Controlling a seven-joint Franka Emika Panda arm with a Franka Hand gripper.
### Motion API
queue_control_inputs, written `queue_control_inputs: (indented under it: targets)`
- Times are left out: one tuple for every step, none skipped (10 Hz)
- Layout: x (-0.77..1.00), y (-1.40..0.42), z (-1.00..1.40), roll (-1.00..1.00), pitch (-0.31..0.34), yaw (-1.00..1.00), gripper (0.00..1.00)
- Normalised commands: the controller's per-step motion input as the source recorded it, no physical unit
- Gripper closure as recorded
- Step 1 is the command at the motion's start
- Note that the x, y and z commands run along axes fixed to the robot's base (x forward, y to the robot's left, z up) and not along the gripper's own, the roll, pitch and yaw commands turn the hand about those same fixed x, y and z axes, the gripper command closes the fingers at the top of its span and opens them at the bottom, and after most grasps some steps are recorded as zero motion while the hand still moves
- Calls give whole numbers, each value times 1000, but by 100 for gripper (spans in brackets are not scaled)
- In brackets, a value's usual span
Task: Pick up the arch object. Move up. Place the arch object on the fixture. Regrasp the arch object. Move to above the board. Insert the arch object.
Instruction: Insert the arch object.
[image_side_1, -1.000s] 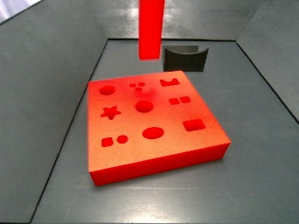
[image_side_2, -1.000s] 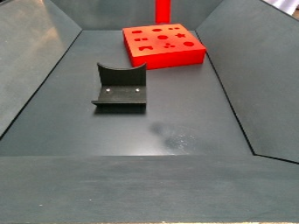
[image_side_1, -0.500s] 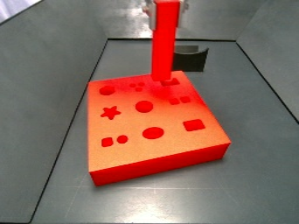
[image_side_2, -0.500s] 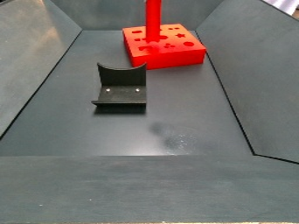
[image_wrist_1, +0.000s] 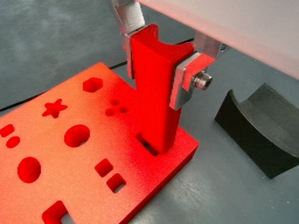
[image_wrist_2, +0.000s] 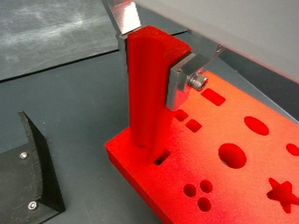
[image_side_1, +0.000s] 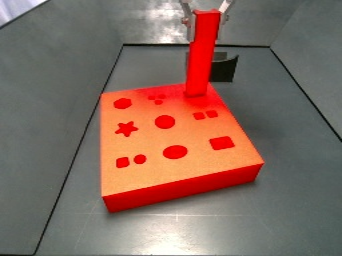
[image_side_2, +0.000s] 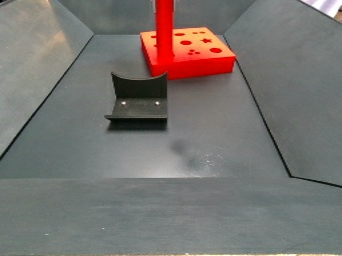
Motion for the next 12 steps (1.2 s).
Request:
queue_control_inputs:
  targets:
    - [51,0,-326,-184,-46,0,100]
    - [-26,0,-263,-216,-107,0,100]
    - [-43,-29,-117,-234,-149,0,100]
    - [0,-80,-100,-214,-130,31,100]
    - [0,-111,-106,-207,-117,17,100]
    - [0,-86,-129,-211,-147,14,100]
    - [-77,-23,-397,-176,-186,0,100]
    - [-174,0,-837,-11,-200,0,100]
    - [-303,0,-720,0,-167,0,100]
    - [-397,6,-426,0,-33,-49,100]
    - [-303,0,-317,-40,-29,-143,100]
    - [-169,0,-400,-156,-99,-160,100]
